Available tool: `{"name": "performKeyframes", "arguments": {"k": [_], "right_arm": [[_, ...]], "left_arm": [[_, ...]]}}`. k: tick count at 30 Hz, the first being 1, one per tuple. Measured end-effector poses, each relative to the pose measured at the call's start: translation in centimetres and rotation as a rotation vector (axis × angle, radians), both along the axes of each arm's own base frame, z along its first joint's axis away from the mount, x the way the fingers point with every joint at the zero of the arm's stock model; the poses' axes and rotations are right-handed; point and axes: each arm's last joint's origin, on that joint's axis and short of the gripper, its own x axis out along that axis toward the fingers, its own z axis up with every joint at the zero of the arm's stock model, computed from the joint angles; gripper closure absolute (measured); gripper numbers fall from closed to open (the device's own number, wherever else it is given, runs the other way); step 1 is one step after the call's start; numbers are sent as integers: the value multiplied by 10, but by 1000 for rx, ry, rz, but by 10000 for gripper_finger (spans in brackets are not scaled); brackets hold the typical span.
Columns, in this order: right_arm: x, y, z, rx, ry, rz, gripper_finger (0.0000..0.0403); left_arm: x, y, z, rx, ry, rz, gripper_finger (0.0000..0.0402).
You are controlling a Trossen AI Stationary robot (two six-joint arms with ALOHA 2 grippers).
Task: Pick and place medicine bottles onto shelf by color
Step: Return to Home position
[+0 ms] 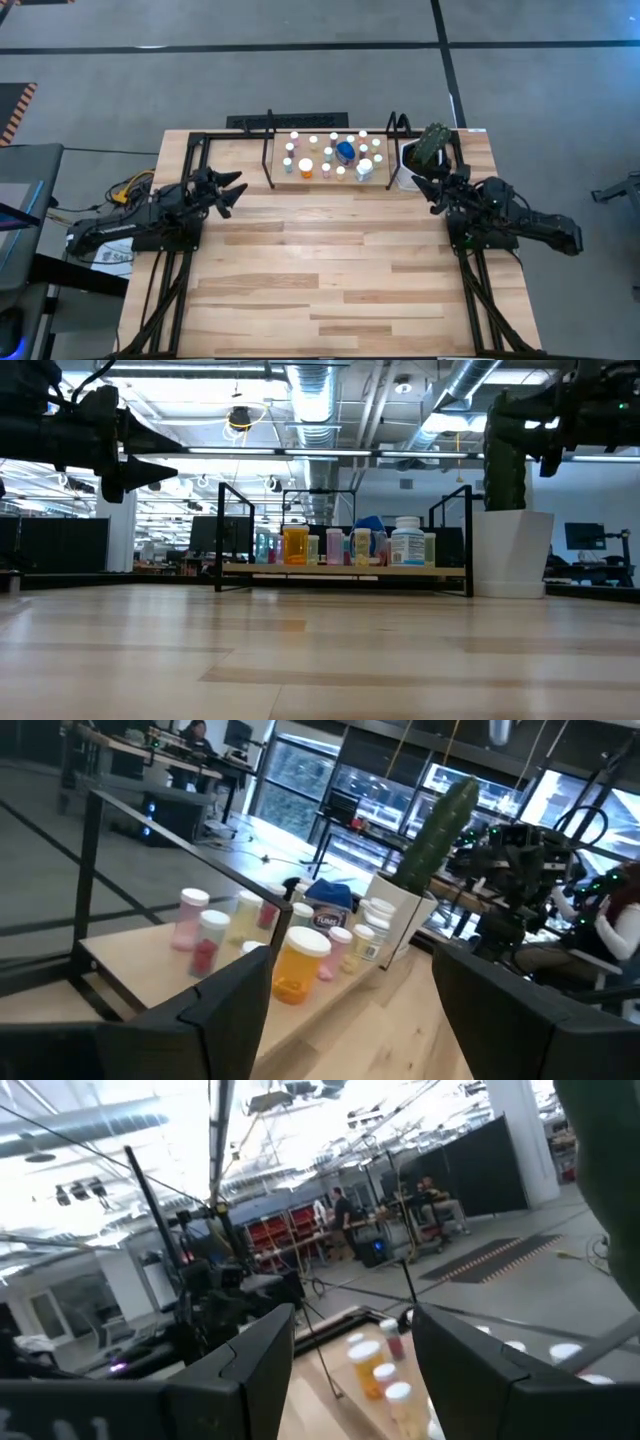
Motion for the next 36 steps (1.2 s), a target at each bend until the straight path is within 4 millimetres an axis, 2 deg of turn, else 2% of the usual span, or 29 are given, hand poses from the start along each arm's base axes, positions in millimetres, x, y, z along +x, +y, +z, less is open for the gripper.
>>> {"name": "performKeyframes", "arguments": {"k": [30,36], "right_arm": [[2,-1,-38,105,384,-5,178],[2,-1,-40,112,410,-5,178]], "left_arm": [[0,1,0,0,1,5,139],[0,1,0,0,1,5,139]]}}
